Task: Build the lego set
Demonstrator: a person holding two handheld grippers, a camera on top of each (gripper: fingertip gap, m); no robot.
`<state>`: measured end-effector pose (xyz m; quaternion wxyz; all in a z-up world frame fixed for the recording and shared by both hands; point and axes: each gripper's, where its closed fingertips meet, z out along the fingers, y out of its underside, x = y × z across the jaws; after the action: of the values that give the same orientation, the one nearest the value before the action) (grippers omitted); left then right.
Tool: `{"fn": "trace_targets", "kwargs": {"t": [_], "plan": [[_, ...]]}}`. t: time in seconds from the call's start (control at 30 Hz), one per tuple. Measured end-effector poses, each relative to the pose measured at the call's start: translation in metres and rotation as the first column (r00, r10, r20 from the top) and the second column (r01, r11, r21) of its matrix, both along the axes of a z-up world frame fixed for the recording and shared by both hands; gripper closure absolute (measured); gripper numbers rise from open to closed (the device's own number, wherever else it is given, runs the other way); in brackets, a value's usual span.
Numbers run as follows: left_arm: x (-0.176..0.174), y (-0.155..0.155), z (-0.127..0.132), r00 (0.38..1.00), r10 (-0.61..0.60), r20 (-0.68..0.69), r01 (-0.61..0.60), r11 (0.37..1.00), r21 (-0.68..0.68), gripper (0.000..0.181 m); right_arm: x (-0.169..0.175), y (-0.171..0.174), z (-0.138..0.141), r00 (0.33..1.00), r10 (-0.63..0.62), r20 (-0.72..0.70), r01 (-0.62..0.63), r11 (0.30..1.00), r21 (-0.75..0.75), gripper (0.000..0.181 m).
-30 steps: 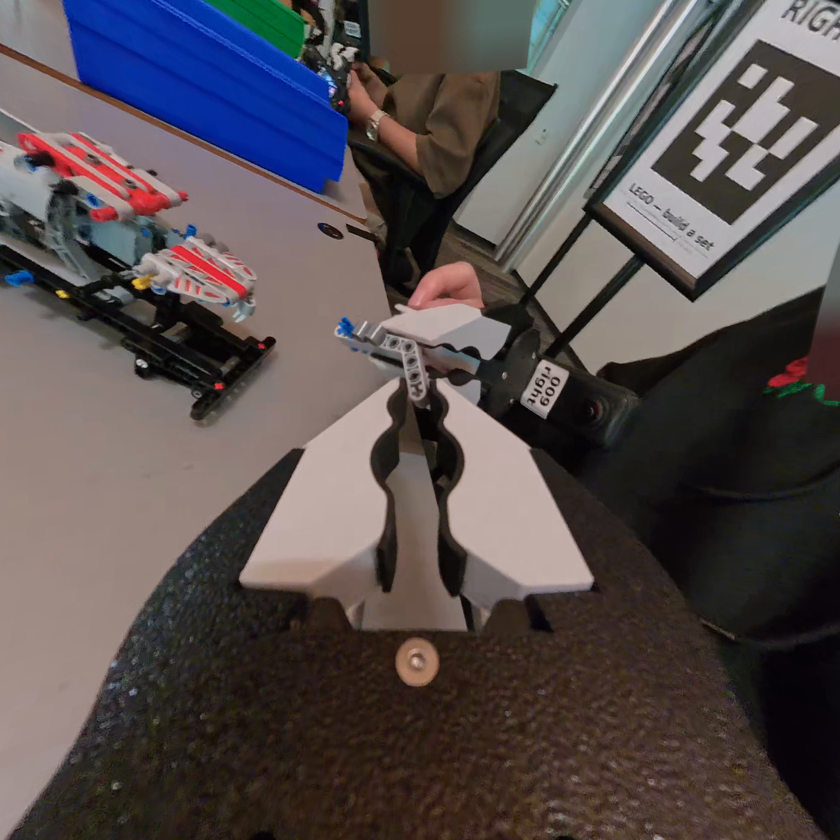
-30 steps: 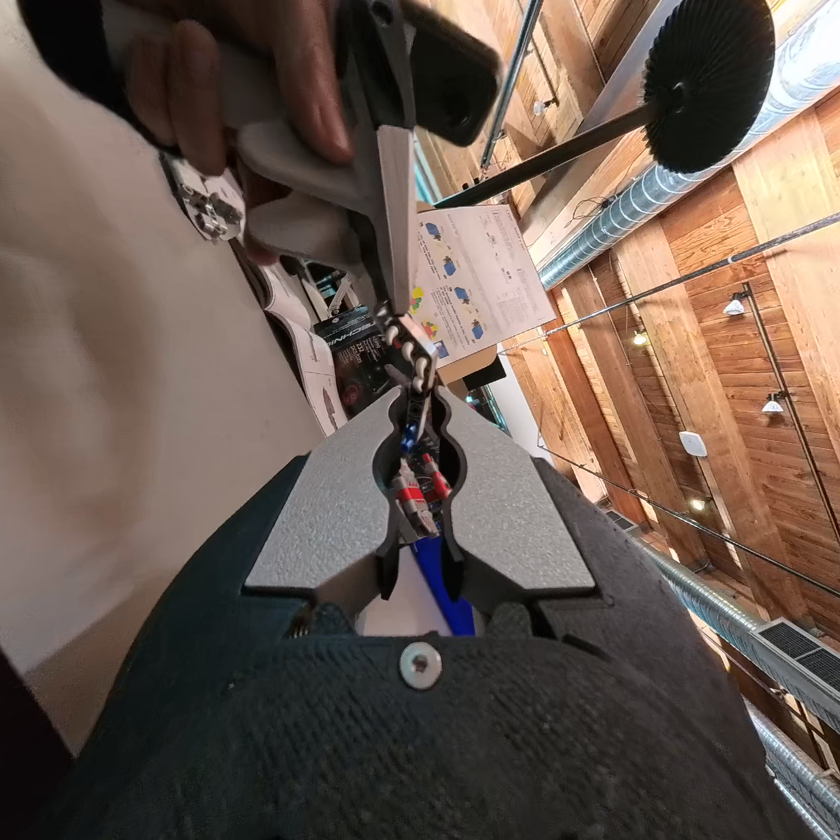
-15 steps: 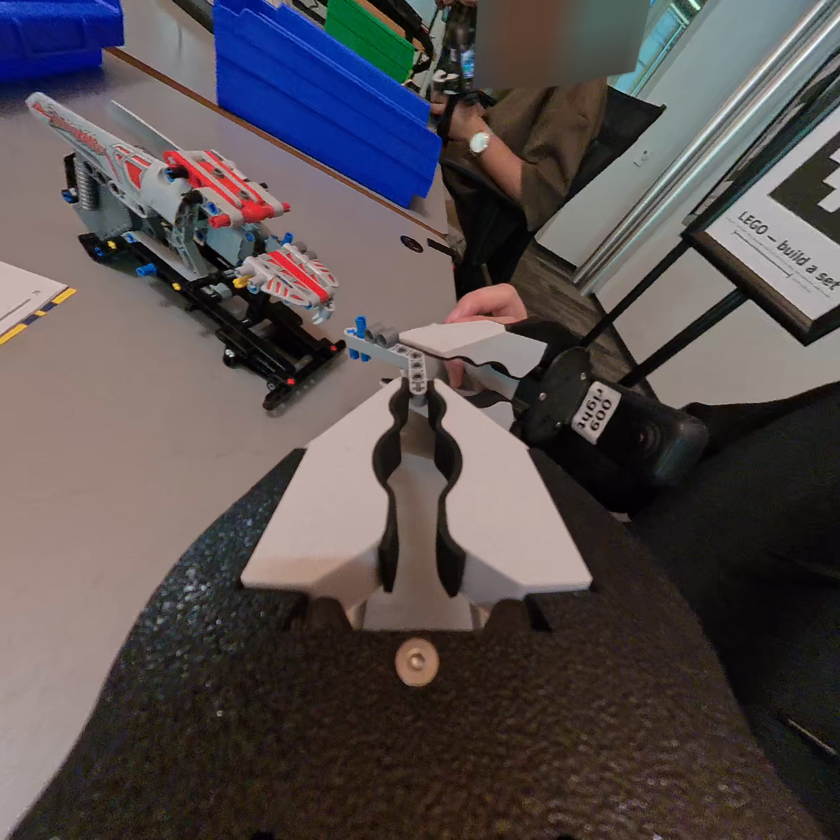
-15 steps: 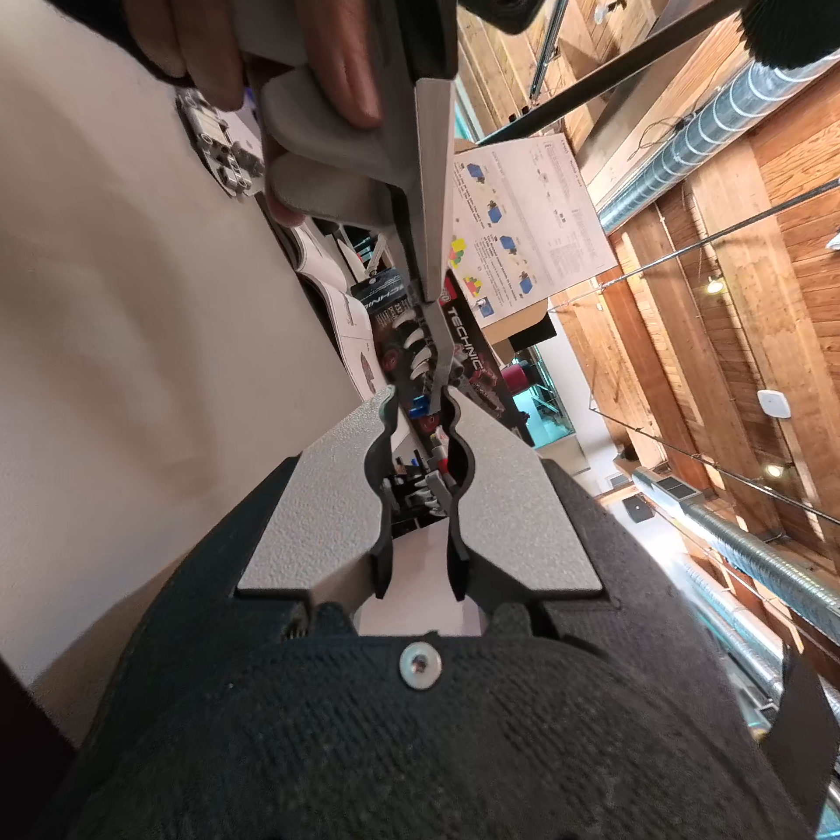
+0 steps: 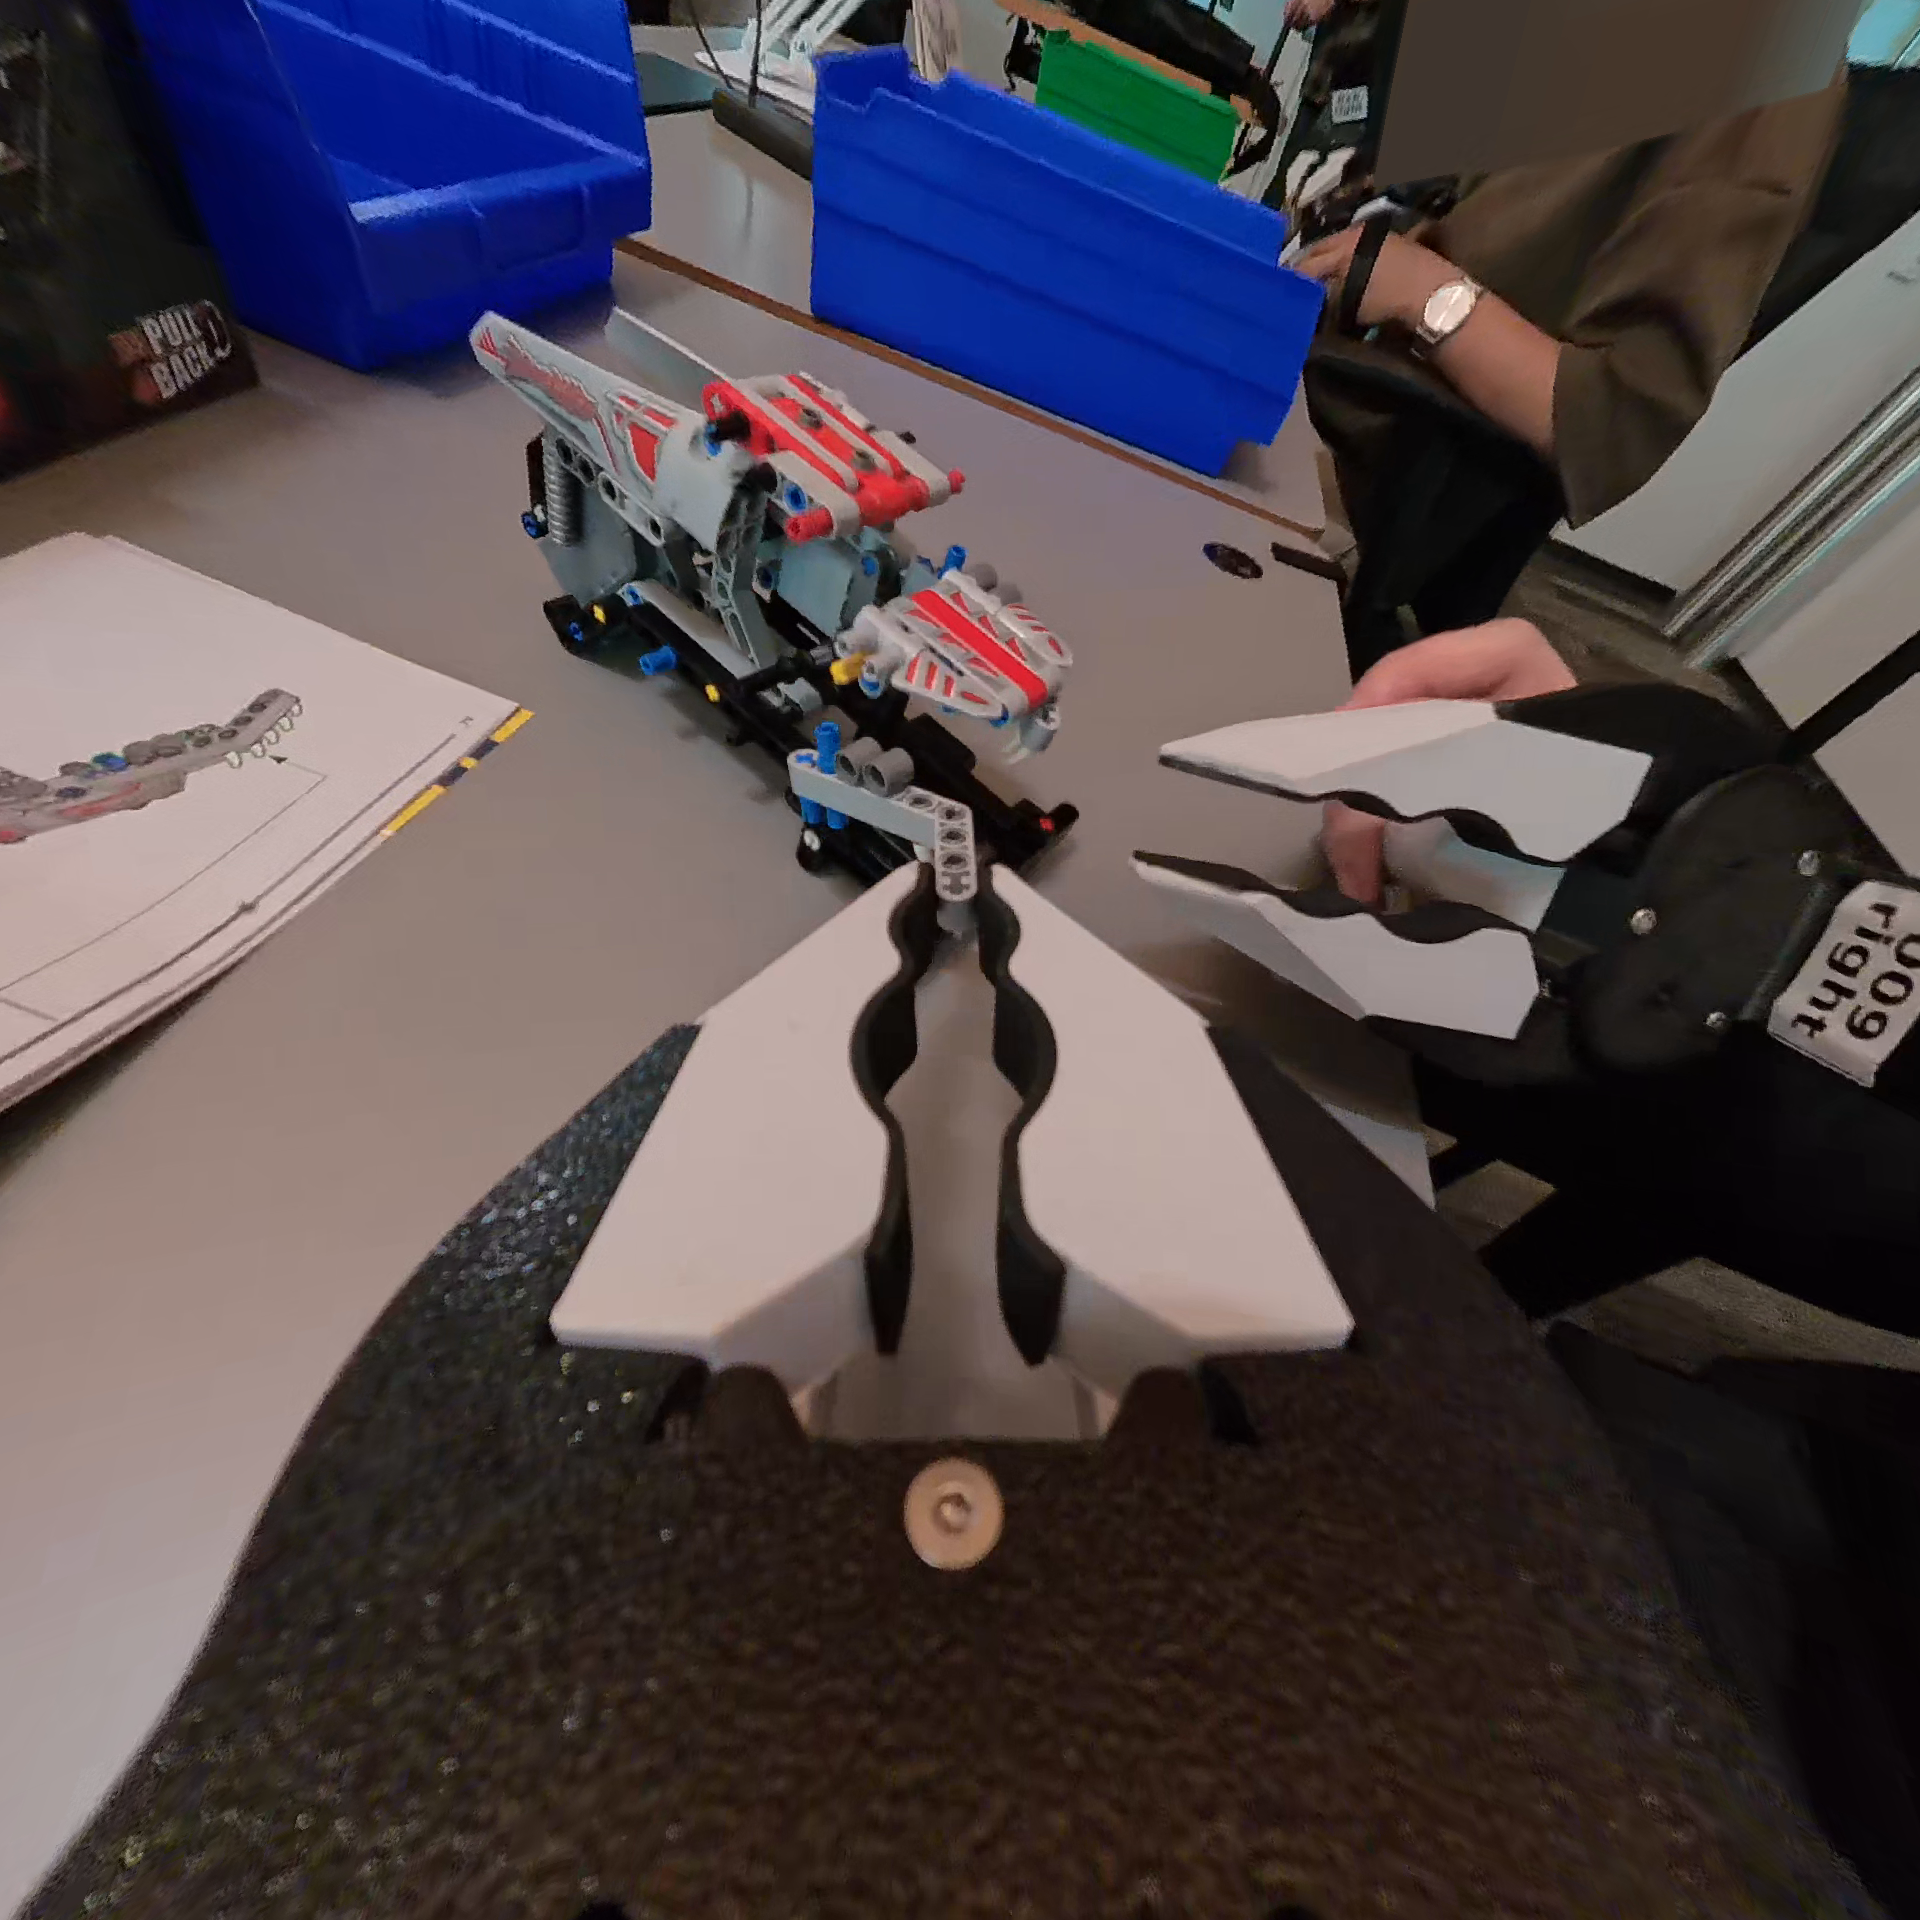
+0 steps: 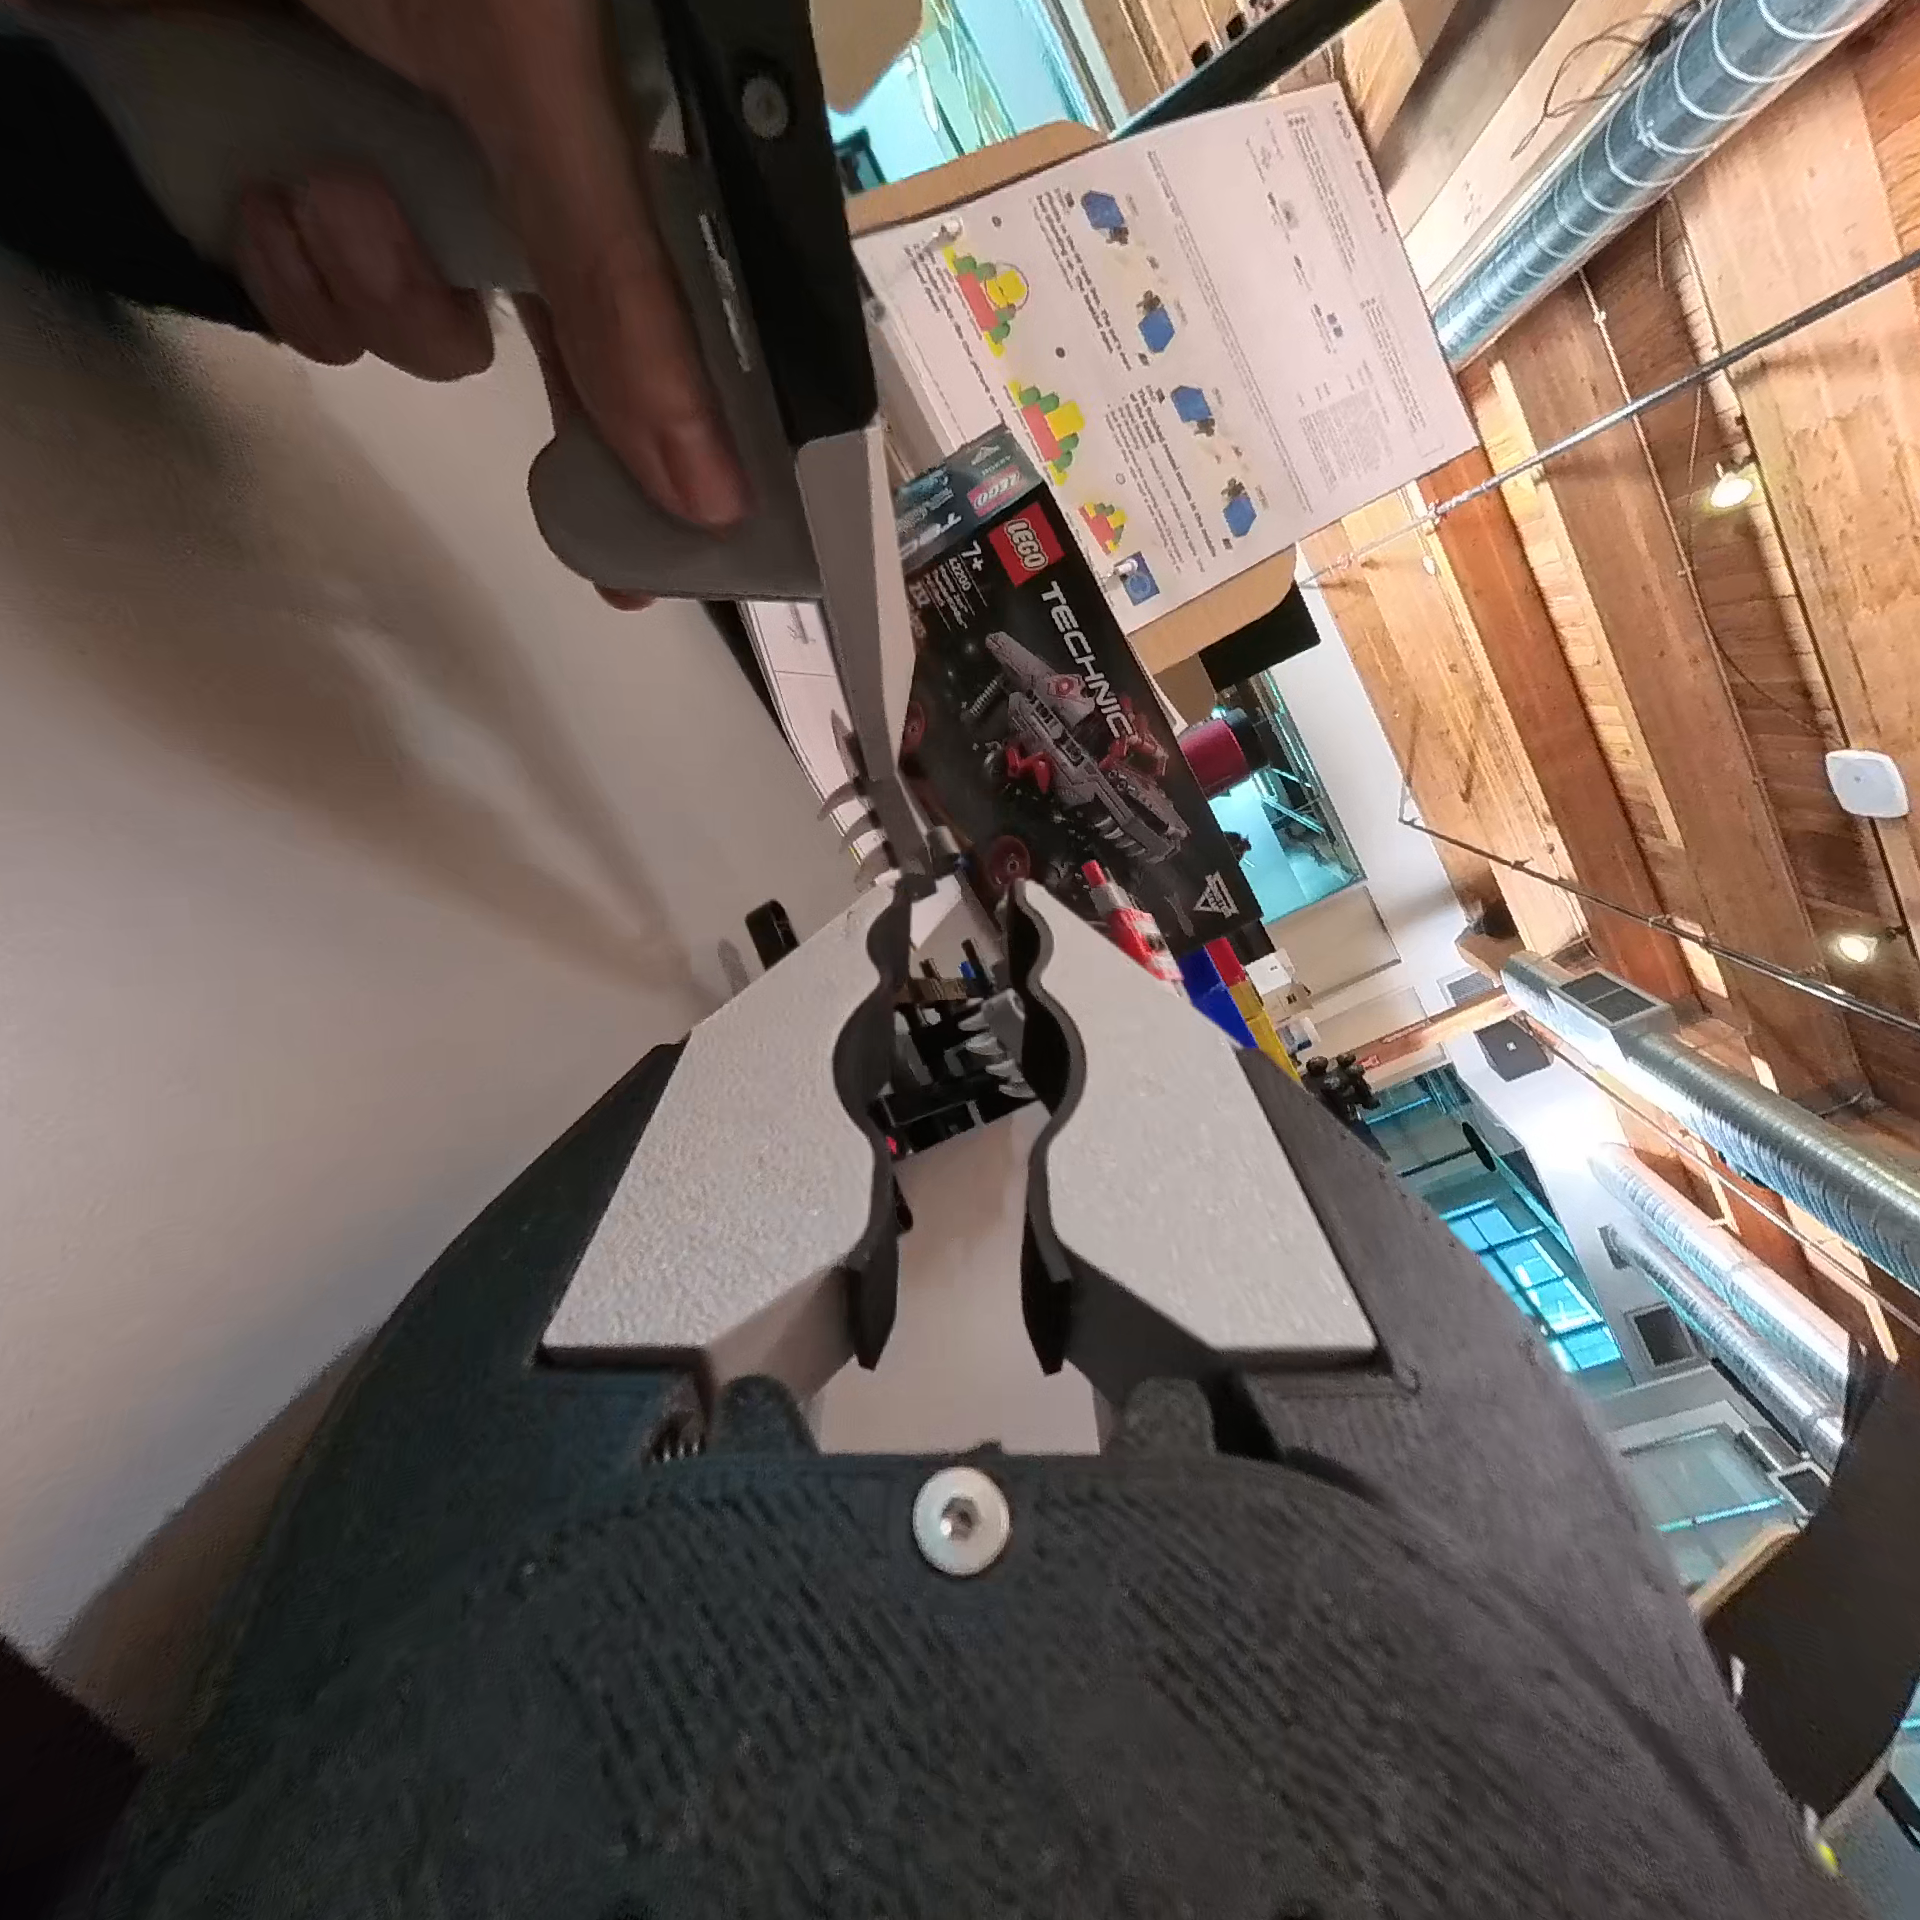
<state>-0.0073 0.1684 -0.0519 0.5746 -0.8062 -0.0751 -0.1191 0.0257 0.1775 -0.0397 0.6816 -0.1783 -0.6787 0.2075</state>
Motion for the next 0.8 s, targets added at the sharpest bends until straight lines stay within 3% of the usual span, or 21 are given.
{"fn": "trace_targets", "kwargs": {"t": [0.1, 0.27, 0.37, 0.47, 0.53, 0.6, 0.67, 0.8], "plan": [[-0.002, 0.003, 0.008, 1.000, 0.002, 0.003, -0.002, 0.999, 0.051, 0.177, 0.001, 0.006, 0.002, 1.000, -0.020, -0.004, 0.020, 1.000, -0.015, 0.166], [0.003, 0.000, 0.005, 0.999, -0.055, 0.000, 0.055, 0.998, 0.022, 0.177, 0.001, 0.011, 0.003, 0.999, -0.040, -0.006, 0.040, 0.999, -0.021, 0.166], [0.016, -0.014, 0.014, 0.978, -0.202, -0.059, 0.205, 0.977, 0.054, 0.176, 0.005, 0.016, 0.002, 0.999, -0.029, 0.020, 0.029, 0.999, -0.021, 0.161], [0.044, -0.038, 0.029, 0.888, -0.460, 0.021, 0.455, 0.882, 0.123, 0.176, 0.014, 0.012, -0.002, 0.983, 0.130, 0.134, -0.106, 0.979, -0.172, 0.146], [0.062, -0.056, 0.040, 0.778, -0.621, 0.094, 0.598, 0.778, 0.190, 0.177, 0.021, 0.005, -0.003, 0.934, 0.279, 0.222, -0.170, 0.896, -0.410, 0.124], [0.068, -0.064, 0.047, 0.710, -0.695, 0.114, 0.658, 0.712, 0.245, 0.177, 0.030, -0.009, 0.005, 0.860, 0.448, 0.243, -0.221, 0.757, -0.615, 0.111], [0.073, -0.072, 0.055, 0.631, -0.760, 0.153, 0.702, 0.644, 0.303, 0.177, 0.044, -0.025, 0.017, 0.767, 0.612, 0.192, -0.270, 0.579, -0.770, 0.119], [0.079, -0.080, 0.072, 0.516, -0.835, 0.190, 0.717, 0.543, 0.437, 0.176, 0.059, -0.044, 0.037, 0.641, 0.767, 0.036, -0.302, 0.295, -0.906, 0.133]]}}
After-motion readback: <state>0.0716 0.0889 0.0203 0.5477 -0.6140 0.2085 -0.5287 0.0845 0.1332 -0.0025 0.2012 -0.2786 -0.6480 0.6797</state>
